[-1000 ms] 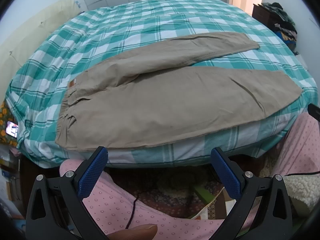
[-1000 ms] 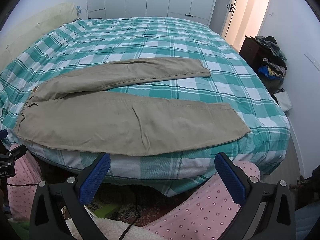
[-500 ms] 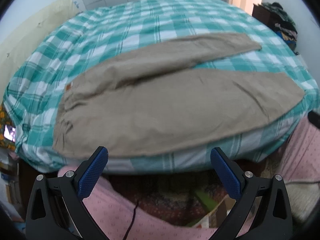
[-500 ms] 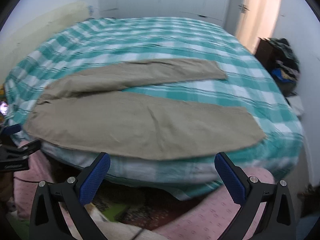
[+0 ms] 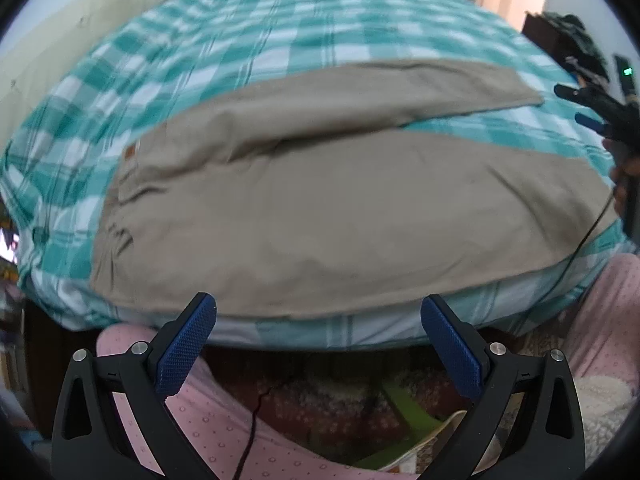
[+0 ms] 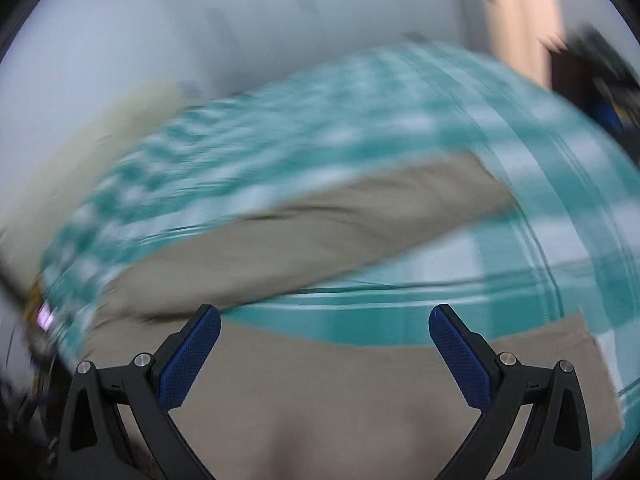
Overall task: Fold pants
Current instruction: 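Grasp the frayed hem of the trouser leg with the right tool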
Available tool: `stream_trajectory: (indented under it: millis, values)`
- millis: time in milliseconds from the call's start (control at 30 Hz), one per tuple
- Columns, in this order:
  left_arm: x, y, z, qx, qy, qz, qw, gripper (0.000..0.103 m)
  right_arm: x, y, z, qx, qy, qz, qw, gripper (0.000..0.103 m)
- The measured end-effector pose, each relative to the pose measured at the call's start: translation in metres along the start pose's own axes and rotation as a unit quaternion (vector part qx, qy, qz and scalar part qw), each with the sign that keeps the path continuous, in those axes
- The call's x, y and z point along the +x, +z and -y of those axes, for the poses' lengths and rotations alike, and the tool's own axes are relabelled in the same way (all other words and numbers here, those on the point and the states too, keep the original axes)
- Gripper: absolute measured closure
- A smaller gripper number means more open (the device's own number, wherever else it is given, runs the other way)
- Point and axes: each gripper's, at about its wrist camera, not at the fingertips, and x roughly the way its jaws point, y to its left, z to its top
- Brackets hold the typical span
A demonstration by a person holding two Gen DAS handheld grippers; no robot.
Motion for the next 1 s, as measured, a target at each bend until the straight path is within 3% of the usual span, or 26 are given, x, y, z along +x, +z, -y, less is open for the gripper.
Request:
stream_trajectory:
  millis: [133, 233, 300, 333, 367, 400, 433, 467, 500, 533, 567, 600, 667, 733, 767, 800, 900, 967, 1000]
  values:
    - [0.015, 0.007, -0.007, -0.012, 0.021, -0.023, 0.9994, 0.001, 0.059, 0.046, 0.098, 0.114, -0.023, -0.027, 0.993, 0.002]
    - [0.023, 0.015, -0.007, -0.020, 0.031, -0.036, 0.9987, 0.001, 0.096, 0.082, 0.161, 0.243, 0.016, -0.017, 0.970, 0.007]
    - [0.030, 0.020, -0.005, -0.020, 0.035, -0.046, 0.9981, 0.001, 0.111, 0.098, 0.174, 0.270, 0.017, -0.006, 0.963, 0.024]
    - [0.032, 0.021, -0.002, -0.018, 0.037, -0.051, 0.9979, 0.001, 0.126, 0.107, 0.181, 0.278, 0.012, -0.009, 0.960, 0.026]
    - [0.036, 0.023, 0.000, -0.015, 0.039, -0.056, 0.9975, 0.001, 0.136, 0.112, 0.186, 0.281, 0.008, -0.018, 0.959, 0.037]
    - [0.039, 0.024, 0.003, -0.013, 0.040, -0.062, 0.9972, 0.001, 0.149, 0.116, 0.189, 0.284, 0.001, -0.029, 0.959, 0.063]
    - [0.041, 0.026, 0.005, -0.009, 0.040, -0.067, 0.9969, 0.001, 0.152, 0.119, 0.190, 0.279, -0.006, -0.030, 0.960, 0.080]
    - [0.043, 0.027, 0.007, -0.006, 0.040, -0.069, 0.9968, 0.001, 0.151, 0.126, 0.184, 0.254, -0.020, -0.023, 0.967, 0.093]
    - [0.043, 0.028, 0.008, -0.001, 0.040, -0.069, 0.9968, 0.001, 0.145, 0.132, 0.173, 0.212, -0.025, -0.010, 0.977, 0.094]
    - [0.044, 0.028, 0.010, 0.003, 0.040, -0.067, 0.9969, 0.001, 0.132, 0.140, 0.151, 0.134, -0.025, 0.008, 0.991, 0.094]
    - [0.046, 0.029, 0.011, 0.007, 0.041, -0.066, 0.9970, 0.001, 0.124, 0.141, 0.137, 0.083, -0.020, 0.013, 0.996, 0.094]
    - [0.049, 0.030, 0.013, 0.008, 0.041, -0.066, 0.9969, 0.001, 0.108, 0.137, 0.110, -0.012, -0.017, 0.015, 1.000, 0.094]
    - [0.057, 0.033, 0.016, 0.009, 0.037, -0.074, 0.9966, 0.001, 0.085, 0.115, 0.079, -0.145, 0.005, -0.003, 0.989, 0.094]
    - [0.068, 0.035, 0.021, 0.010, 0.026, -0.089, 0.9957, 0.001, 0.084, 0.101, 0.086, -0.156, 0.001, -0.043, 0.987, 0.083]
    - [0.071, 0.036, 0.023, 0.011, 0.021, -0.093, 0.9954, 0.001, 0.089, 0.096, 0.103, -0.130, -0.008, -0.079, 0.988, 0.053]
    - [0.072, 0.038, 0.026, 0.013, 0.016, -0.094, 0.9953, 0.001, 0.092, 0.095, 0.119, -0.106, -0.030, -0.098, 0.989, 0.029]
    - [0.066, 0.040, 0.031, 0.025, 0.015, -0.082, 0.9962, 0.001, 0.077, 0.109, 0.154, -0.064, -0.060, -0.059, 0.994, 0.028]
    - [0.066, 0.040, 0.030, 0.030, 0.025, -0.079, 0.9961, 0.001, 0.070, 0.129, 0.164, -0.031, -0.032, -0.027, 0.999, 0.022]
    - [0.069, 0.040, 0.030, 0.029, 0.028, -0.082, 0.9959, 0.001, 0.074, 0.142, 0.163, -0.024, -0.003, -0.022, 0.999, 0.010]
